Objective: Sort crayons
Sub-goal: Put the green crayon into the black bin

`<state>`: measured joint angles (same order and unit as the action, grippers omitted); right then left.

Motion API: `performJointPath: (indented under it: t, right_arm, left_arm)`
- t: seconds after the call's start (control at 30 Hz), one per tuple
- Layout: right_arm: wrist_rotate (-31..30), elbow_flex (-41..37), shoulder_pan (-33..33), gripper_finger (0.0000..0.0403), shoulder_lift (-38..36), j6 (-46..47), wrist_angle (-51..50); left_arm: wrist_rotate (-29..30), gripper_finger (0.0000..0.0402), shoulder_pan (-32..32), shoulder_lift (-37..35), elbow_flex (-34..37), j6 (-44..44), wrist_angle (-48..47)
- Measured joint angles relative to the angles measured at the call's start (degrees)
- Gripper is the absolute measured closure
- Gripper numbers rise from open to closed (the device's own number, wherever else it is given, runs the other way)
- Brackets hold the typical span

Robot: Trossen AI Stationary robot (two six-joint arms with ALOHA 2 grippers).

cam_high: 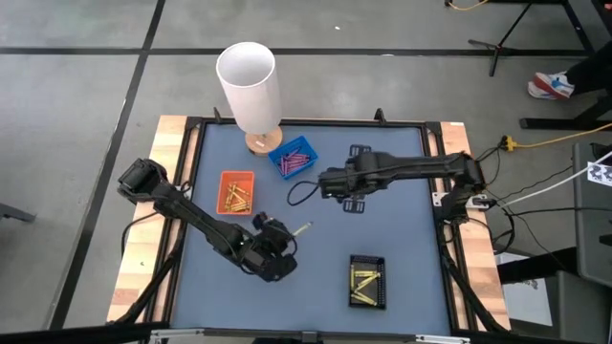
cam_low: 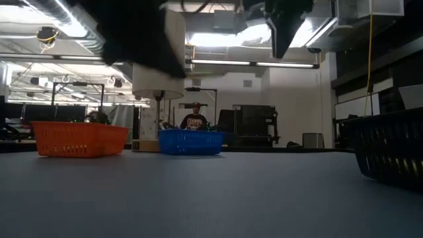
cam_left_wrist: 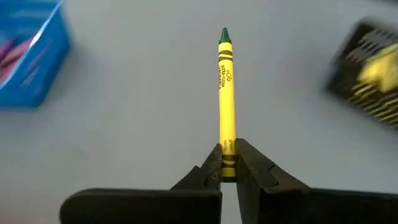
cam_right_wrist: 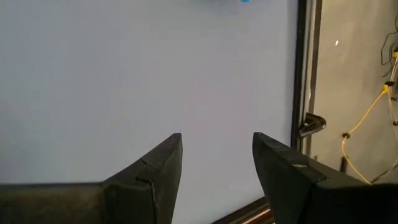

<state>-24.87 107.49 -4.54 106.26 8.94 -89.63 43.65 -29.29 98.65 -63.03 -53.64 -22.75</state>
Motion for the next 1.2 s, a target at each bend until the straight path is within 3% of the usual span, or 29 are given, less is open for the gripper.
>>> performJointPath:
  t: [0.4,0.57,0.8,1.03,1.2]
  right_arm:
    - [-0.5,-0.4,0.0,0.0207,-11.2,4.7,0.1]
    - [-1.2,-0.4,0.1,0.0207,-13.0,4.7,0.1]
    - [-1.2,-0.4,0.1,0.0207,-13.3,4.7,0.1]
    - [-1.3,-0.4,0.1,0.0207,-13.3,4.4,2.4]
    - [-1.2,-0.4,0.1,0.0207,-13.3,4.3,2.7]
  left_arm:
    - [-7.7,0.0396,2.5,2.2,-0.3,23.6,34.7]
    - [-14.1,0.0396,4.4,8.2,-0.3,27.8,49.6]
    - [-23.9,0.0386,7.2,18.0,-0.6,27.3,68.0]
    - [-33.9,0.0383,8.5,27.2,-11.9,27.1,68.6]
    - [-40.4,0.0383,8.8,32.4,-22.9,28.7,54.5]
